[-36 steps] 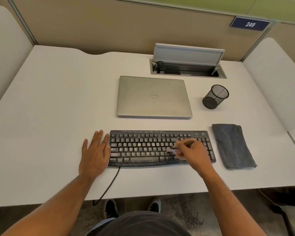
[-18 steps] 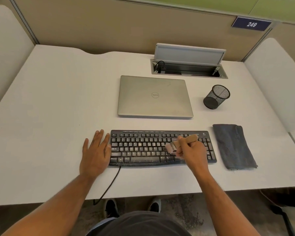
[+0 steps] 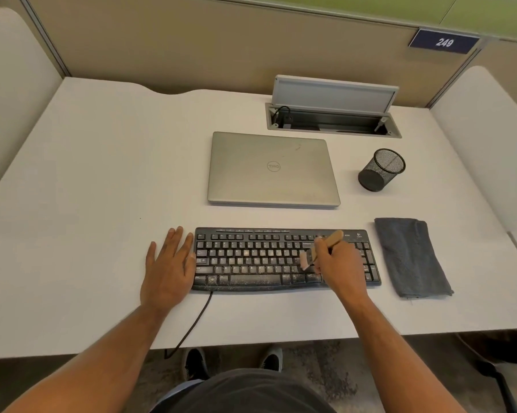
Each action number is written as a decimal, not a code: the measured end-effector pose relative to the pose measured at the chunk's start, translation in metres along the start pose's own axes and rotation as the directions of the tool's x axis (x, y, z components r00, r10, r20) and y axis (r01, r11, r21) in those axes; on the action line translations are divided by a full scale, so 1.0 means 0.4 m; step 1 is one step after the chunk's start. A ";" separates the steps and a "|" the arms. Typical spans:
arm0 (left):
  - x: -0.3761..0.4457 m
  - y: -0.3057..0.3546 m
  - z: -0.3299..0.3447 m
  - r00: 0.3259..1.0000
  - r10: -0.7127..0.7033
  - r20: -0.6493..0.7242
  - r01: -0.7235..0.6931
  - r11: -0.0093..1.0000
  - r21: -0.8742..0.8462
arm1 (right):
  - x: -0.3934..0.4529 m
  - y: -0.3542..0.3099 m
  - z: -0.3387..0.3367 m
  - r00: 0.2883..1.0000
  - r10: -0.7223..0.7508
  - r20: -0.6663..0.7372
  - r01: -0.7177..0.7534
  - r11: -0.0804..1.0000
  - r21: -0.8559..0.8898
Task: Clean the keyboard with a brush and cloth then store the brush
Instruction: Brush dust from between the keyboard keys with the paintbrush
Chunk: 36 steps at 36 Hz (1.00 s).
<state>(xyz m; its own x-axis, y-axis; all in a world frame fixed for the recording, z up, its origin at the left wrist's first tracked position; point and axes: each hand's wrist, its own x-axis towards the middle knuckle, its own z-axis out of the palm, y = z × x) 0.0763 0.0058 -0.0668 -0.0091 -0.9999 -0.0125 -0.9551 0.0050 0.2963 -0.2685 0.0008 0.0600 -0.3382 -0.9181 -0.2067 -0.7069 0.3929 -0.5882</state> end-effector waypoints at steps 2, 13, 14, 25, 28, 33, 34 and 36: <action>0.001 -0.002 0.001 1.000 -0.002 -0.002 0.002 1.000 0.000 | -0.003 0.004 0.007 0.999 -0.007 0.052 0.008 1.000 -0.027; -0.001 -0.002 0.003 1.000 0.004 -0.007 -0.004 1.000 0.003 | 0.006 -0.002 0.000 0.995 -0.054 0.087 0.065 0.991 -0.120; -0.001 -0.003 0.004 1.000 0.004 -0.009 -0.004 1.000 0.002 | 0.007 0.000 0.002 0.993 -0.048 0.107 0.062 0.989 -0.132; -0.001 -0.005 0.004 1.000 0.005 -0.007 -0.005 1.000 0.015 | 0.007 -0.008 0.006 0.993 -0.036 0.111 0.052 0.988 -0.149; -0.001 -0.004 0.004 1.000 0.011 -0.017 -0.011 1.000 0.000 | 0.016 -0.013 -0.001 0.990 -0.028 0.139 0.045 0.992 -0.120; -0.001 0.000 0.000 1.000 0.013 -0.022 -0.013 1.000 -0.003 | 0.008 -0.014 -0.001 0.995 -0.067 0.079 0.075 0.992 -0.103; -0.002 0.000 0.000 1.000 0.013 -0.024 -0.013 1.000 -0.006 | 0.005 -0.011 0.002 0.993 -0.074 0.093 0.086 0.988 -0.128; -0.003 -0.002 0.000 1.000 0.016 -0.027 -0.016 1.000 -0.005 | 0.003 -0.008 0.007 0.989 -0.070 0.132 0.092 0.980 -0.174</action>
<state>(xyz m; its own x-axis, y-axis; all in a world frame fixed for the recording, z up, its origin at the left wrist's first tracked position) 0.0771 0.0068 -0.0673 -0.0166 -0.9997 0.0179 -0.9534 0.0212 0.3011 -0.2650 -0.0016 0.0596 -0.2034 -0.9421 -0.2665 -0.8324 0.3097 -0.4596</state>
